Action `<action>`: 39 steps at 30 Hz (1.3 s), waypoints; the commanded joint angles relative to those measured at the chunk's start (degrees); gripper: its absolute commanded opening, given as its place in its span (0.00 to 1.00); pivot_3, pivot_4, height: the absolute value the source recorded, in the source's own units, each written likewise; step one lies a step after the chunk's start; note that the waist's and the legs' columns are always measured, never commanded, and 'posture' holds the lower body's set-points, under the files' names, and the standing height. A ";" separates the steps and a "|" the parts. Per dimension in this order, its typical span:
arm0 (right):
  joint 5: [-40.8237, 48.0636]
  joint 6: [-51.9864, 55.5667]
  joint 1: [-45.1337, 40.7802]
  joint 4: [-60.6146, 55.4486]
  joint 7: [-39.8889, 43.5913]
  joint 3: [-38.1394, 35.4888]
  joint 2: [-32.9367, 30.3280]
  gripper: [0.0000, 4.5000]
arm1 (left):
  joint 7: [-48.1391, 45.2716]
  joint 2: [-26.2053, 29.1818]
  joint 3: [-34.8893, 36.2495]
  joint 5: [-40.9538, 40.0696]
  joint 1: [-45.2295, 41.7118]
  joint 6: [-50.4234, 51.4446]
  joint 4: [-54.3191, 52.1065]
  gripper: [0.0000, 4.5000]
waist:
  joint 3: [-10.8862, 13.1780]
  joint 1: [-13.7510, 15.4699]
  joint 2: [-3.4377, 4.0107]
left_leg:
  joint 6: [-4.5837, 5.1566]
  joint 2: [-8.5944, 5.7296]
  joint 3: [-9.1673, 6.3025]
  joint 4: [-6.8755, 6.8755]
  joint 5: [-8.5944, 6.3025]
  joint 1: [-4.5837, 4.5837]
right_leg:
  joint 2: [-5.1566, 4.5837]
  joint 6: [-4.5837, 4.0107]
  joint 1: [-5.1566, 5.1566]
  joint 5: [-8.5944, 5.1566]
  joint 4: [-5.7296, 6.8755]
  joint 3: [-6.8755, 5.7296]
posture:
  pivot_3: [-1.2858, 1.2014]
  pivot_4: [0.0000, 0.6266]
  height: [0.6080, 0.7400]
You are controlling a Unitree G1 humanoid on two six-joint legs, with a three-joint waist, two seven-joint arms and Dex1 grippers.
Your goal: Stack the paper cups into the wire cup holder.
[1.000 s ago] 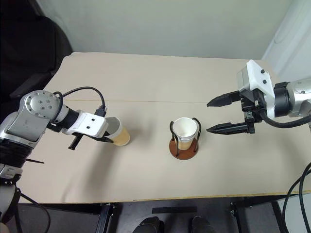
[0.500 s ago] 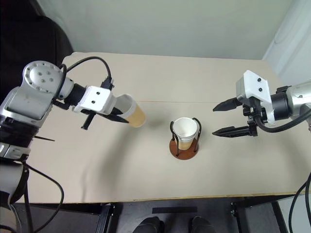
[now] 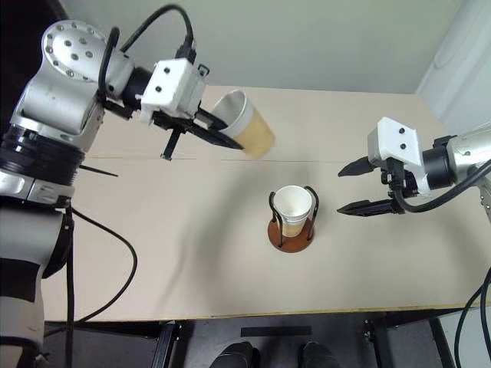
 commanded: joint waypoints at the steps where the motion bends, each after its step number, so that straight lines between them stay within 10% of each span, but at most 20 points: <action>1: -0.36 -0.67 -0.95 -1.11 0.10 -1.07 -0.47 0.81 | -1.83 -0.43 -1.45 -4.45 -2.67 1.58 -1.01 0.01 | 0.00 0.01 0.00 | 0.00 0.00 0.00 0.00 0.00 0.00 | 0.00 0.00 0.00 0.00 -0.01 0.00 | 0.52 0.24 1.00; 16: -0.87 -0.23 -0.89 -1.31 -0.03 -0.83 -0.47 0.81 | -1.83 -2.30 -18.34 -9.03 -6.36 -4.39 -0.23 0.01 | 0.01 0.31 0.02 | 0.00 0.00 0.00 0.13 0.00 -0.05 | 0.00 0.03 0.00 0.01 -0.02 -0.01 | 0.52 0.24 1.00; 39: -0.60 0.38 -0.52 -2.13 -0.56 -1.38 -0.11 0.81 | -1.83 -4.97 -24.33 -6.89 -5.98 -11.13 -0.46 0.01 | 0.03 0.61 0.05 | 0.04 0.00 0.00 0.32 -0.02 -0.12 | 0.00 0.07 0.00 0.04 0.00 -0.02 | 0.52 0.24 1.00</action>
